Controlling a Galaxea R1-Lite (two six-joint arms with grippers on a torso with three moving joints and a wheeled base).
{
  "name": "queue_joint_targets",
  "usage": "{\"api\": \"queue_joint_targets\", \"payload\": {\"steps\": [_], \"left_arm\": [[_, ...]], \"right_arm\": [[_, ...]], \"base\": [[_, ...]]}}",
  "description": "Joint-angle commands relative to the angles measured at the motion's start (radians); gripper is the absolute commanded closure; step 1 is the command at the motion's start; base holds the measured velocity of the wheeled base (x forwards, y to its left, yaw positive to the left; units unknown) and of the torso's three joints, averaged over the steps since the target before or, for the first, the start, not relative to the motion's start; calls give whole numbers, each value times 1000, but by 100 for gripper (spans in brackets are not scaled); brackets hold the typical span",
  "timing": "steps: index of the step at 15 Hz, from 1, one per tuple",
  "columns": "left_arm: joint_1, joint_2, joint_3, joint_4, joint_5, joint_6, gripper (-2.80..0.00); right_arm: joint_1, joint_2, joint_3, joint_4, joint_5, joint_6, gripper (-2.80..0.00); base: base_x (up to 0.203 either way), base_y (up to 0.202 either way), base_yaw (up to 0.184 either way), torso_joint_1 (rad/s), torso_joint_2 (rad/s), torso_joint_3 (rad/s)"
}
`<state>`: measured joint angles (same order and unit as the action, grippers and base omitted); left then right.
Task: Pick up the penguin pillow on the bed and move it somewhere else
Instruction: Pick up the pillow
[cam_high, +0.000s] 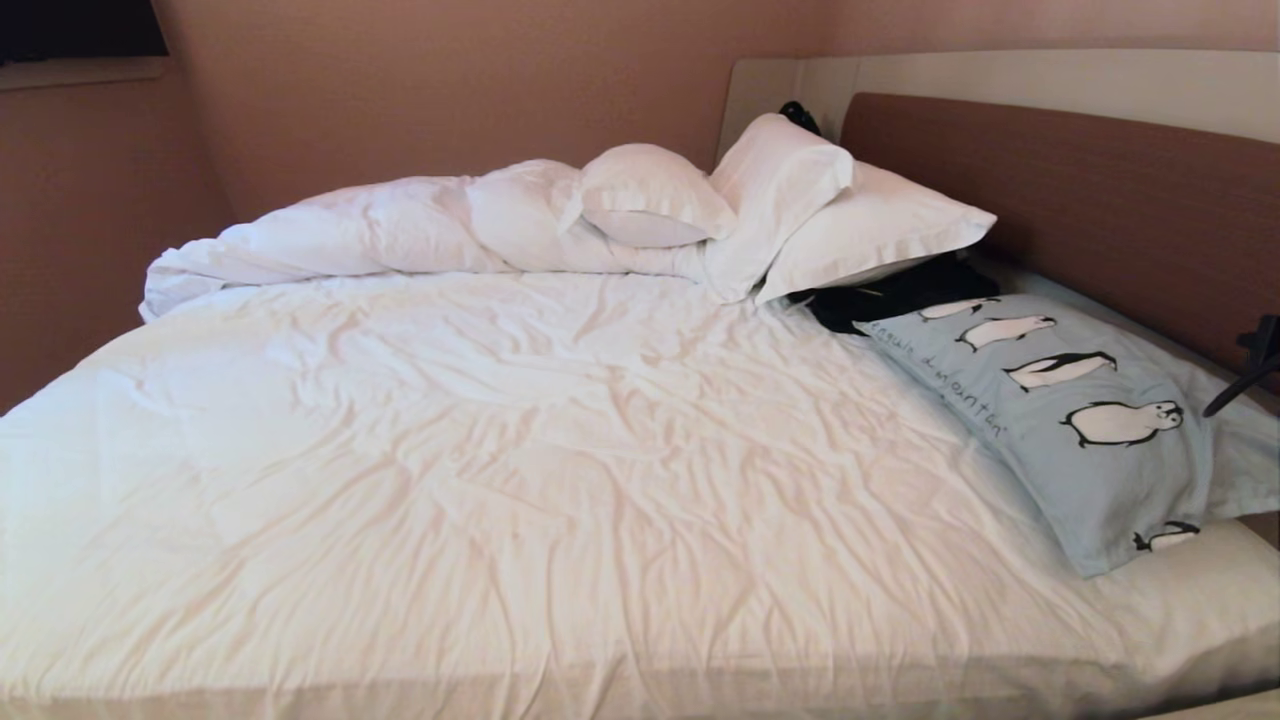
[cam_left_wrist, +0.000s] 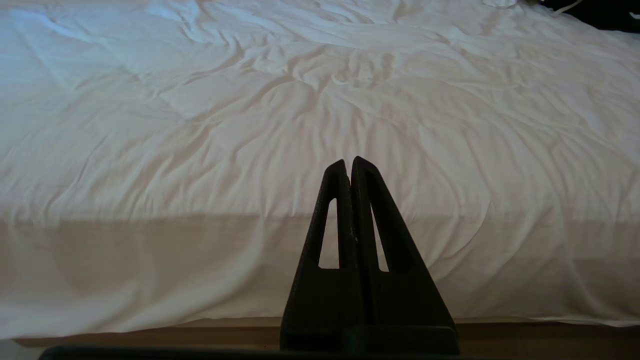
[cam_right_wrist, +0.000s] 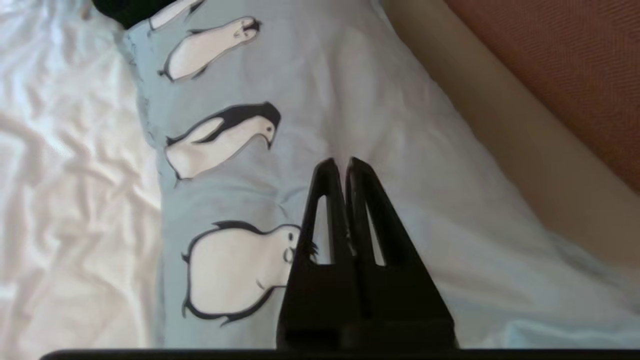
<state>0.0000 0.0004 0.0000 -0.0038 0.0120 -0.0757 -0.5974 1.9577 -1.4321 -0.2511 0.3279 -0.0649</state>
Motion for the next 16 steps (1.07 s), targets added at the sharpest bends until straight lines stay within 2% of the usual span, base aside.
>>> {"api": "queue_joint_targets", "payload": {"steps": [1,5,9,12,16], "left_arm": [[0,0,3,-1,0,-1,0],[0,0,3,-1,0,-1,0],[0,0,3,-1,0,-1,0],[0,0,3,-1,0,-1,0],[0,0,3,-1,0,-1,0]], "right_arm": [[-1,28,-8,-1,2,-1,0],[1,120,-84,47,4,4,0],[4,190,-249,294,112,64,0],[4,225,-394,537,191,99,0],[5,228,-409,625,200,22,0]], "base": [[0,0,0,0,0,0],[0,0,0,0,0,0],[0,0,0,0,0,0],[0,0,0,0,0,0],[0,0,0,0,0,0]]}}
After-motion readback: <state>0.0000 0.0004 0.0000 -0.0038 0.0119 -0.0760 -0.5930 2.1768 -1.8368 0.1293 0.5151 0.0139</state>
